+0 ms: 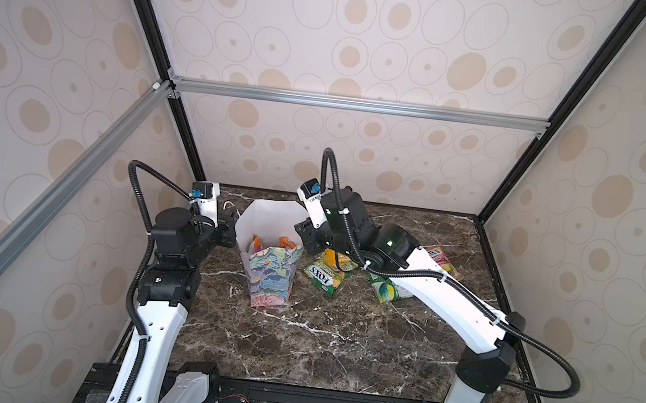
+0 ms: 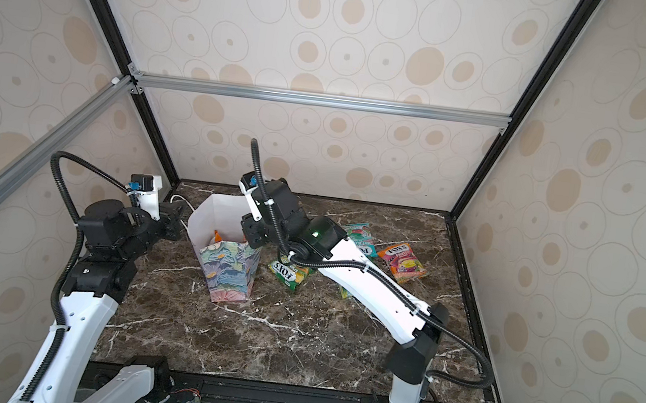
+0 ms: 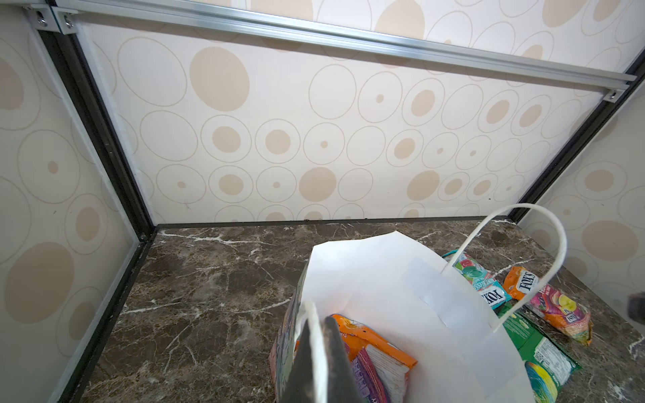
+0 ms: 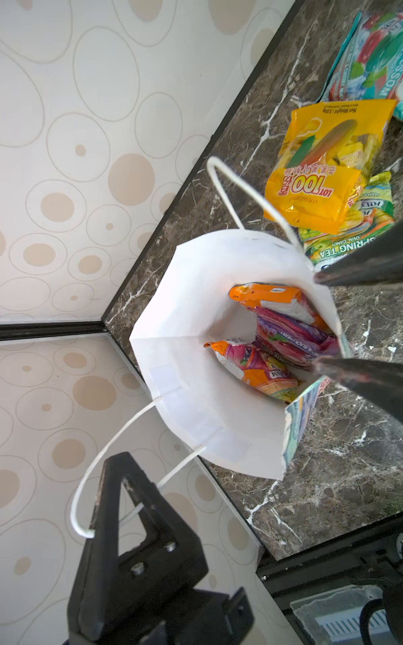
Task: Place the snacks into the paper bag
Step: 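Withdraw the right gripper up from the bag toward the remaining packets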
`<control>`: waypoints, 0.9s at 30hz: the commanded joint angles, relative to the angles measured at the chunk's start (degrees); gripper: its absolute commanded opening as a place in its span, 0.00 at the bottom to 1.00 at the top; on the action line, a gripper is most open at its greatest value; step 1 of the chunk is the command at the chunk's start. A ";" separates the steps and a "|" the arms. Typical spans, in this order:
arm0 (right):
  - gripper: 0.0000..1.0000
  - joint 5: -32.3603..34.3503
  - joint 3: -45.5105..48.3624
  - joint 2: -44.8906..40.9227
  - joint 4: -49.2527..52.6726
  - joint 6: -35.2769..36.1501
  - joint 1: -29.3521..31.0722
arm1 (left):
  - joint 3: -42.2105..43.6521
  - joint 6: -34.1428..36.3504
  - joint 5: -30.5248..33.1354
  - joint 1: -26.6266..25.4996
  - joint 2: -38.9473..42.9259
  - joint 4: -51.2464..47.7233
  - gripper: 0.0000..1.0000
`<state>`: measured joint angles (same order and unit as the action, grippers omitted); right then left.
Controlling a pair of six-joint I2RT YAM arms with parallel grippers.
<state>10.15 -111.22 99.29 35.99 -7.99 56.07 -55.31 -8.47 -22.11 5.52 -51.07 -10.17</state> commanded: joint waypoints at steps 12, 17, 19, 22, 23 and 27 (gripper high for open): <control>0.63 0.93 33.43 -26.92 -11.56 -8.49 -13.10 | -0.62 1.54 0.03 0.49 1.15 2.44 0.00; 0.74 4.78 37.43 -29.75 -6.49 -9.73 -15.12 | -0.70 1.44 -0.40 0.53 0.33 2.40 0.00; 0.78 5.77 37.91 -29.85 -3.83 -10.42 -15.69 | -0.86 1.35 -0.69 0.50 0.06 2.18 0.00; 0.82 6.52 38.82 -29.64 -0.20 -11.94 -17.48 | -0.88 1.35 -0.95 0.49 0.20 2.25 0.00; 0.83 6.47 39.50 -29.60 0.55 -12.59 -18.38 | -0.84 1.35 -0.89 0.50 0.34 2.26 0.00; 0.84 3.50 43.60 -30.00 1.41 -16.74 -23.89 | -0.84 1.44 -0.63 0.48 0.31 2.21 0.00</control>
<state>14.50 -70.17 70.48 33.93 -20.64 35.18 -54.98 -8.08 -22.17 5.52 -51.33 -10.35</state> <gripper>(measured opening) 0.838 0.047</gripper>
